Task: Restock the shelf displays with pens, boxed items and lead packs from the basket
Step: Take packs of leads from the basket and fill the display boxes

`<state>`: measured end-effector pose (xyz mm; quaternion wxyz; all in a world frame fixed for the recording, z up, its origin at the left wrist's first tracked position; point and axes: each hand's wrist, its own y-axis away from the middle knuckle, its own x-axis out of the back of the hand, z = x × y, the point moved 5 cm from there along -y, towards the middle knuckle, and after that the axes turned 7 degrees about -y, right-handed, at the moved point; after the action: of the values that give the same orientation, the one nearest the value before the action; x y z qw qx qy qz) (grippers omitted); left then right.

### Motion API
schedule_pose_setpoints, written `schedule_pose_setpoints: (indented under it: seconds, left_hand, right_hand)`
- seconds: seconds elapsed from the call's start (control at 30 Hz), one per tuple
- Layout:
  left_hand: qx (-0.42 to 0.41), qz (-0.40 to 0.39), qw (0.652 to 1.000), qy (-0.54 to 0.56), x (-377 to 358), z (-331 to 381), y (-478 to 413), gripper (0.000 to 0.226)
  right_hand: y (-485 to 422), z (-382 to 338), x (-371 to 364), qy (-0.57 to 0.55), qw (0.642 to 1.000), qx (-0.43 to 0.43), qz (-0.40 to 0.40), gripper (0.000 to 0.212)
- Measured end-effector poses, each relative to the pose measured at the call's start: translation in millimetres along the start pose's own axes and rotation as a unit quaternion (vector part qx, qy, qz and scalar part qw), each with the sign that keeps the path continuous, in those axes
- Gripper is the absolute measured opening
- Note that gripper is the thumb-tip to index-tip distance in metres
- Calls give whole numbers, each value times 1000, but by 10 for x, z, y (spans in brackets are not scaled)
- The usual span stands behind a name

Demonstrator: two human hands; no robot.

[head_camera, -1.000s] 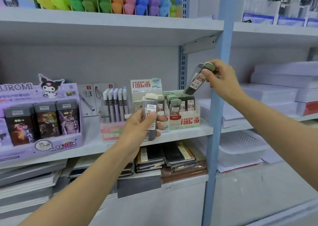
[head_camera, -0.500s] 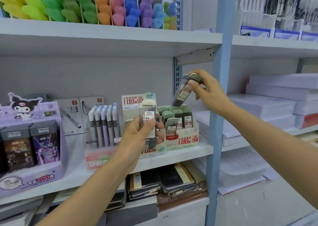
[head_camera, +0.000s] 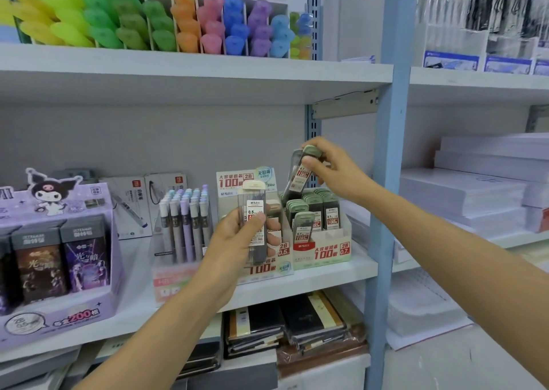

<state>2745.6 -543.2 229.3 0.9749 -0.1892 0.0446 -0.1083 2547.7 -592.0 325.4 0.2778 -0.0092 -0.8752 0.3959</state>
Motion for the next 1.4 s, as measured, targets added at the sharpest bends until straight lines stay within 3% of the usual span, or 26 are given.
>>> schedule_pose_setpoints:
  seconds: [0.13,0.2,0.3,0.4,0.53,0.7,0.8,0.93,1.07,1.17,1.4]
  left_hand:
    - [-4,-11,1000,-6,10,-8,20,18]
    - [-4,-15,1000,-5,8,-7,23,18]
    - [-4,-18,1000,-3,11,-10,17,19]
    - [-5,-23,1000,-7,7,-6,28,19]
    - [-3,-24,999,-23,8,-3,42,19]
    - [-3,-24,999,-40,-25,12,80,17]
    - [0,-31,999,-38,-82,27,107,19]
    - [-3,-36,998,-59,-138,66,170,24]
    - [20,-46,998,-27,-118,87,245,23]
    - [34,-9,999,6,-22,86,309,25]
    - [-45,95,992,-72,387,347,457,21]
  right_hand:
    - [-34,149,-218,44,995,-37,-87,7]
    - [-58,212,-280,70,989,-56,-120,17]
    - [-83,257,-279,89,987,-67,-113,30]
    - [-79,292,-250,70,991,-72,-86,20]
    - [-4,293,-285,112,977,-100,-154,24]
    - [95,-56,-149,-4,997,-49,-53,25]
    - [205,-340,-243,-96,989,-33,-103,27]
    - [330,-474,-433,-100,979,-37,-173,26]
    - [417,-450,-416,-153,978,-52,-128,22]
    - [461,-439,-335,-170,981,-45,-83,17]
    - [406,-513,-88,-167,984,-15,59,12]
